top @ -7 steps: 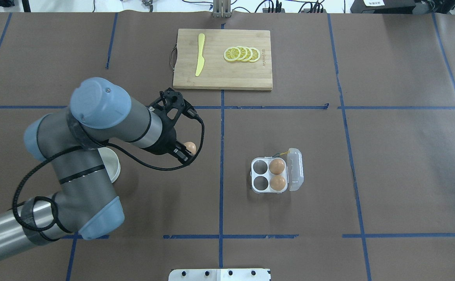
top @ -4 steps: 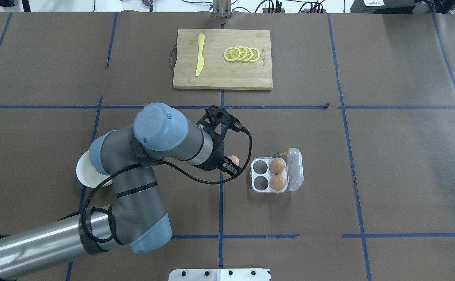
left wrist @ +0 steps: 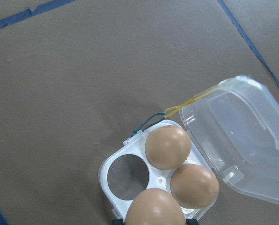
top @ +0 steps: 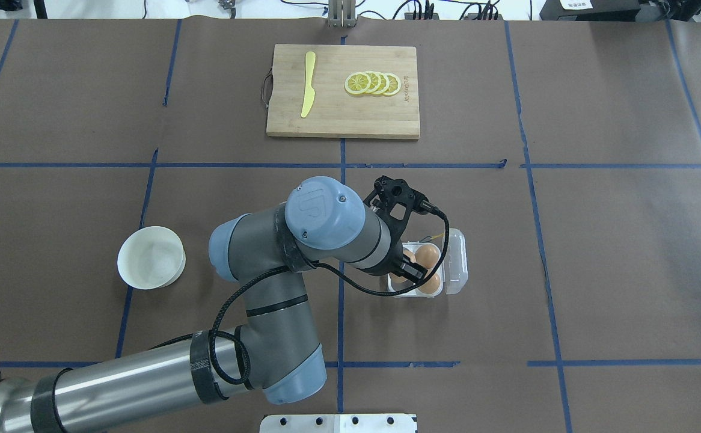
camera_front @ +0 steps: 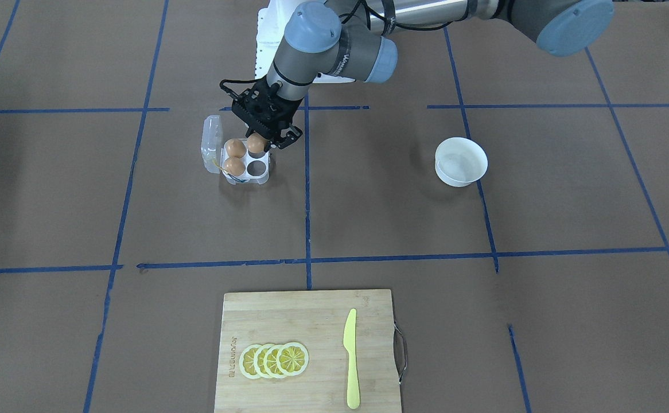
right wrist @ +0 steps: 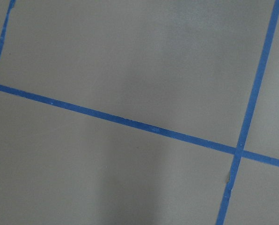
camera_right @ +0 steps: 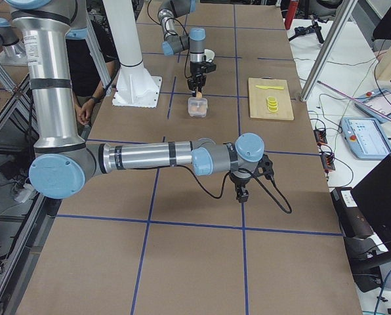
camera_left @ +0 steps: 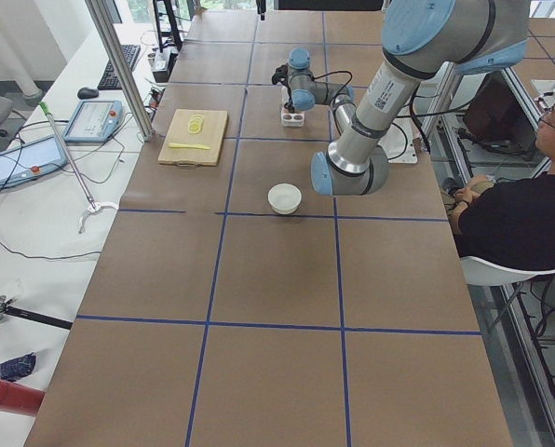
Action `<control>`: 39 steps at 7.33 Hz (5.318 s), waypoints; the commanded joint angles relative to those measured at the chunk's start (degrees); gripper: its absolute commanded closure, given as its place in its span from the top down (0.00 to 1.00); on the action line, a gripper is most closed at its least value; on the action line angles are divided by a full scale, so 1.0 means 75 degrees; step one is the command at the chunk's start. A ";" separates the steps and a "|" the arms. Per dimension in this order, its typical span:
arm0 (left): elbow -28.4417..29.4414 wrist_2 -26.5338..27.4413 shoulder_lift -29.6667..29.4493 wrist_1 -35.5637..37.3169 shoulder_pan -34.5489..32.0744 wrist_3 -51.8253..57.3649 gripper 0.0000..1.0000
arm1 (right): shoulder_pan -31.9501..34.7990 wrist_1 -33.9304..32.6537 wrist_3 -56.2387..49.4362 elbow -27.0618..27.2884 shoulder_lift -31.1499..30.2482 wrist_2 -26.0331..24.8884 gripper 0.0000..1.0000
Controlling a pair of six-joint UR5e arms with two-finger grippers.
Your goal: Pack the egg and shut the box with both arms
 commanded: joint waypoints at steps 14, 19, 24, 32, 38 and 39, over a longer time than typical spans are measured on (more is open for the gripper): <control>-0.1748 -0.1016 0.1370 0.1181 -0.1809 0.0250 1.00 | -0.1785 0.2095 0.4714 0.0819 0.0000 -0.0648 1.00; -0.2429 -0.2311 0.3248 0.1181 -0.4122 0.3823 1.00 | -0.6837 0.2940 1.0833 0.2461 0.0979 -0.4668 1.00; -0.2485 -0.2312 0.3586 0.1193 -0.4556 0.4269 1.00 | -0.6152 0.0644 1.1191 0.2847 0.2789 -0.3655 1.00; -0.1398 -0.2591 0.6120 0.1122 -0.8841 0.7143 1.00 | -0.0054 -0.0304 0.1581 0.0695 0.0550 -0.0712 1.00; -0.1244 -0.3238 0.6260 0.3007 -0.9690 0.7846 1.00 | 0.1102 -0.1878 -0.0646 0.0492 0.0597 -0.0607 1.00; -0.1465 -0.3285 0.6667 0.2952 -0.9678 0.7590 1.00 | 0.1078 -0.1866 -0.0658 0.0492 0.0586 -0.0607 1.00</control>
